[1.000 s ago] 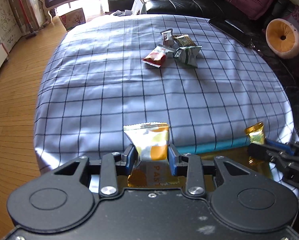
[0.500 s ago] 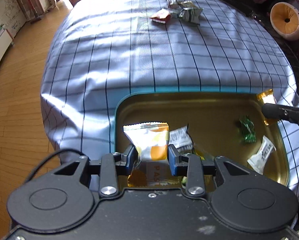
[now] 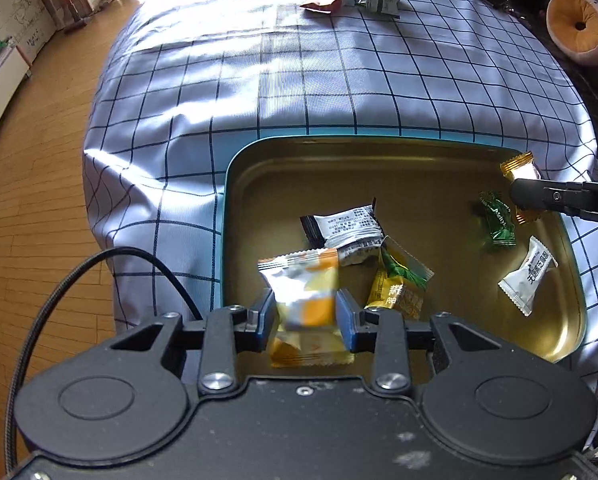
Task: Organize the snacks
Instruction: 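Open the right tool to drop the gold candy into the tray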
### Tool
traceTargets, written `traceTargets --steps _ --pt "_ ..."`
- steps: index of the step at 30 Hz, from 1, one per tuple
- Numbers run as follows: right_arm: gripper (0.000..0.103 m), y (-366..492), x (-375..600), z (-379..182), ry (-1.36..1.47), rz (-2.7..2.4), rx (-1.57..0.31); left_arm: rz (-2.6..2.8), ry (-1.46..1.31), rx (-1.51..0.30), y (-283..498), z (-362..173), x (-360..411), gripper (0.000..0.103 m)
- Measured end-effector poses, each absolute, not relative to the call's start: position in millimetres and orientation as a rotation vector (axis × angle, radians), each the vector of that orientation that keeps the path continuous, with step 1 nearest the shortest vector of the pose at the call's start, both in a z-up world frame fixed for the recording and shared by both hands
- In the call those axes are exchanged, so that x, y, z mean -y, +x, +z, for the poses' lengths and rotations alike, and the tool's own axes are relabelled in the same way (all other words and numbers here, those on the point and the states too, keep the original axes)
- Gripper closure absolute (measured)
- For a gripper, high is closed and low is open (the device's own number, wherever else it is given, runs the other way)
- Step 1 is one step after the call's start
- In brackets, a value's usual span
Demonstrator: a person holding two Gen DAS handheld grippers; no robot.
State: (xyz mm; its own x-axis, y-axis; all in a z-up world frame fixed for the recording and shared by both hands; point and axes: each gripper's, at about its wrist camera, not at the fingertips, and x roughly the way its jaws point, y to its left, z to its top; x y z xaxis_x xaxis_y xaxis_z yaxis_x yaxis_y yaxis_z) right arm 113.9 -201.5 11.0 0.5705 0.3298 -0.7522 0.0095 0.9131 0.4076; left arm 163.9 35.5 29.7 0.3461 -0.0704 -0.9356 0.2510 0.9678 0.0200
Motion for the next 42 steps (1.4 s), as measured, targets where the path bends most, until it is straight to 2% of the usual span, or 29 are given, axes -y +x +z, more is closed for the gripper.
traceTargets --steps 14,16,18,42 --pt "0.075 112.8 194.4 9.8 0.376 0.226 -0.972 -0.197 0.182 -1.215 165.9 23.6 -32.4 0.066" --pt "0.074 112.8 193.6 9.5 0.374 0.232 -0.976 -0.194 0.178 -1.219 166.9 22.7 -32.8 0.066" --pt "0.067 113.1 192.3 9.2 0.370 0.243 -0.988 -0.192 0.178 -1.222 167.7 21.6 -32.9 0.066" --pt "0.067 116.2 188.8 0.8 0.373 0.245 -1.052 -0.195 0.173 -1.263 174.6 9.9 -27.9 0.062"
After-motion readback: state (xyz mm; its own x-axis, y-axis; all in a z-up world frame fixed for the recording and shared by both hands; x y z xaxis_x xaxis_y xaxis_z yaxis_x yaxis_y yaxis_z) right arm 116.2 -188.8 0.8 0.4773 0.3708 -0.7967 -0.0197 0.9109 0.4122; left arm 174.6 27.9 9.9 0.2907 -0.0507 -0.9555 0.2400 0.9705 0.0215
